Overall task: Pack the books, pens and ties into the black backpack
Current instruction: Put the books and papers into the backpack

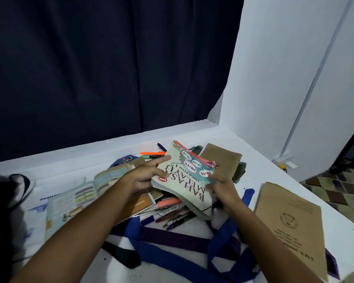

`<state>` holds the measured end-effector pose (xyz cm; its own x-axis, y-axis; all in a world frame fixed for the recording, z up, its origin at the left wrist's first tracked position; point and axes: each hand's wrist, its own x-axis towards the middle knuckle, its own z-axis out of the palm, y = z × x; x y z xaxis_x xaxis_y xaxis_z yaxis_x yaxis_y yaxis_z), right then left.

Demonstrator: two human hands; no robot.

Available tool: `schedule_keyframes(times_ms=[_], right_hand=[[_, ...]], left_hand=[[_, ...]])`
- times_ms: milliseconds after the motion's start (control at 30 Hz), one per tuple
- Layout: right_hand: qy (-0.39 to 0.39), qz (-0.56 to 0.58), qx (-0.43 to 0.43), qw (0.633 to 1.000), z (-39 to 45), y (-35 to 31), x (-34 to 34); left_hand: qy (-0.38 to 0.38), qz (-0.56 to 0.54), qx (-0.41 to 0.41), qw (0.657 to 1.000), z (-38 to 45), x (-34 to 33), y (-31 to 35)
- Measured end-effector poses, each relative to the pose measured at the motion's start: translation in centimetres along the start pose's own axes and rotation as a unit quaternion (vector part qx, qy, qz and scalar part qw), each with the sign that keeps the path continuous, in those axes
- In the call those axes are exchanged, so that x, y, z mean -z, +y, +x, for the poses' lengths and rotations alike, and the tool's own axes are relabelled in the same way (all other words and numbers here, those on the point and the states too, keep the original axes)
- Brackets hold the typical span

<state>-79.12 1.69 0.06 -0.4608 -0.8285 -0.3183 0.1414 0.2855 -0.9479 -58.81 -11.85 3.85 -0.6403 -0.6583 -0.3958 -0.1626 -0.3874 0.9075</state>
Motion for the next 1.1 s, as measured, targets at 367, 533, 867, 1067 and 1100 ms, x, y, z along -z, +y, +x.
schedule_keyframes(times_ms=[367,533,867,1067,1100], right_hand=[[-0.294,0.285,-0.059,0.910,-1.3,-3.8,-2.0],[-0.357,0.162,-0.005,0.920,-3.8,-6.7,-10.6],[-0.561,0.036,-0.002,0.827,-15.3,-5.4,-32.0],[-0.596,0.018,-0.089,0.798,-20.1,-1.6,-40.5],[-0.594,0.015,-0.101,0.798,-20.3,-1.1,-41.5]], left_hand=[[0.060,-0.151,-0.170,0.972,-7.5,0.1,0.7],[0.181,-0.162,-0.236,0.941,-15.9,5.4,-0.7],[0.389,-0.190,-0.221,0.874,-39.4,14.7,-8.7],[0.435,-0.242,-0.164,0.851,-46.9,17.4,-12.0],[0.440,-0.249,-0.157,0.848,-47.4,18.1,-12.3]])
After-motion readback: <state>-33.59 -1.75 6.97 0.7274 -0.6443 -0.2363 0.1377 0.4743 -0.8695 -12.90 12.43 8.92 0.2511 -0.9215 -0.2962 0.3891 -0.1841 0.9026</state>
